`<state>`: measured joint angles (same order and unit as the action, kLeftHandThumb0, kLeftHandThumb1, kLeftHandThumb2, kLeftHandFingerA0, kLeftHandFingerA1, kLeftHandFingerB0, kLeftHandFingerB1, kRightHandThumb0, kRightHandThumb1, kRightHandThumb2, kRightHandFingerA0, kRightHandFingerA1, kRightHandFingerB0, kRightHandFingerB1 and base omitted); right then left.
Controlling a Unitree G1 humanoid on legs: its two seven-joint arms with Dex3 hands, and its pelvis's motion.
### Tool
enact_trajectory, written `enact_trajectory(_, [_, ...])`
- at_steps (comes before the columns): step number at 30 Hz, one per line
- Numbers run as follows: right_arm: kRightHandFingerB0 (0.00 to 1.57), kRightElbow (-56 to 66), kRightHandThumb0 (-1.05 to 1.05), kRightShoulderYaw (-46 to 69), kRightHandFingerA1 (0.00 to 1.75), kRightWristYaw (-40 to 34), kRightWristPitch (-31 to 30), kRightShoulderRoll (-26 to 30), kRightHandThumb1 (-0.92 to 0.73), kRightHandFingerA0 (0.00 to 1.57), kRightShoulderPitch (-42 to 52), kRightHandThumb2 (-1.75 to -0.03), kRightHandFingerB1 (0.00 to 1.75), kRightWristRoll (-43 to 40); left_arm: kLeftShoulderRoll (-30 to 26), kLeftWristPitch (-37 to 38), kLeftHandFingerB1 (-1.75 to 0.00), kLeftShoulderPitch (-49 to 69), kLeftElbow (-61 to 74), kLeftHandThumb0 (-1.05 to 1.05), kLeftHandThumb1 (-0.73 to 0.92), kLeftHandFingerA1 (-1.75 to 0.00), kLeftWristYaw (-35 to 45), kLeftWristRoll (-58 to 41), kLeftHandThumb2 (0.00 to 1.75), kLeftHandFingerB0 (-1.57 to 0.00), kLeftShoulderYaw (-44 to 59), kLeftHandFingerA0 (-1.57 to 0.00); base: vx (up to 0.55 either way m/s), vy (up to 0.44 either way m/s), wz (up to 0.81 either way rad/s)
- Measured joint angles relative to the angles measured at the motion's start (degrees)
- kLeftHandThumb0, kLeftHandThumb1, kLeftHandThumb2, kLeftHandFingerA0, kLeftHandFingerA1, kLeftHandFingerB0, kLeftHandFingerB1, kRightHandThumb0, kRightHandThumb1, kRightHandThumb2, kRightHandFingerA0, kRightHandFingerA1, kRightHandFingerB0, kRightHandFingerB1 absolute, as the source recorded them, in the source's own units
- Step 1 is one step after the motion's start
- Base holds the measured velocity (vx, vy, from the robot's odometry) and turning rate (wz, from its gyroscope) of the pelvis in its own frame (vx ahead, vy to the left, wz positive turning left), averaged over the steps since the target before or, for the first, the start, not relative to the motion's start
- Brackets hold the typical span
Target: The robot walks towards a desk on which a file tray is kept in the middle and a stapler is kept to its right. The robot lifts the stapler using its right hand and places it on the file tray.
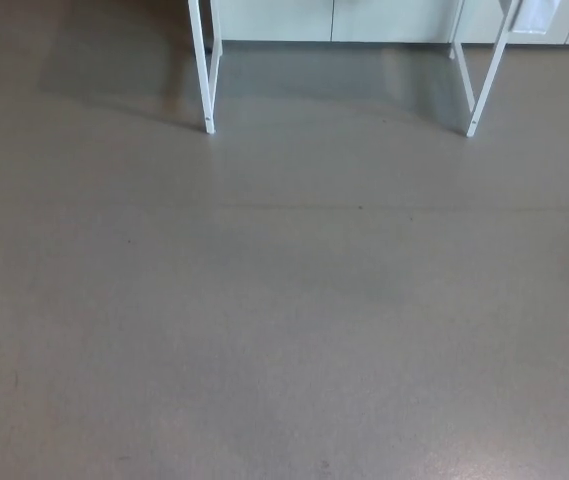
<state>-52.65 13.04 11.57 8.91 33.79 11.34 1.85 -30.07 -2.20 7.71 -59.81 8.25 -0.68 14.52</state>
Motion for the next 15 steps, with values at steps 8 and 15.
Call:
enact_trajectory(8, [0.09,-0.35,-0.82,-2.26,0.46,0.39,1.92,0.40,-0.54,0.07,0.25,-0.88,0.13,0.77,-0.16,0.49,-0.48,-1.40,-5.43,-0.32,0.63,-0.53,1.43,-0.69,1.12,0.00,0.89,-0.04,0.00,0.000,0.00])
enact_trajectory(15, [0.00,-2.01,-0.71,-4.01,0.47,0.29,1.97,1.19,-0.50,0.08,-0.73,-0.88,0.19,2.25,-0.18,2.30,-0.28,-2.21,-9.65,-0.60,0.58,-0.35,2.96,-1.24,0.92,0.00,1.97,0.00,0.00,0.000,0.00])
